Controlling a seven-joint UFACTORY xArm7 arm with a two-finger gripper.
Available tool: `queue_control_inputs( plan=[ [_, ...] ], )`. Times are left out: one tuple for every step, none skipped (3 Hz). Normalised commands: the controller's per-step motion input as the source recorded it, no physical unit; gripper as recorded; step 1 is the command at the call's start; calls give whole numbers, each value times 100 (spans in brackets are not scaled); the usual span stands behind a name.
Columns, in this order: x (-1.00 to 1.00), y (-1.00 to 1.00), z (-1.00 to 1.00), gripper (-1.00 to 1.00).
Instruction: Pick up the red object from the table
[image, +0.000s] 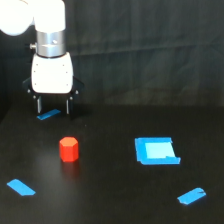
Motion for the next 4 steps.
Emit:
queue_control_inputs(
  plan=[
    [64, -80, -10, 96],
    [36, -72, 4, 100],
    [21, -80, 12, 100],
    [3, -81, 8, 96]
  ],
)
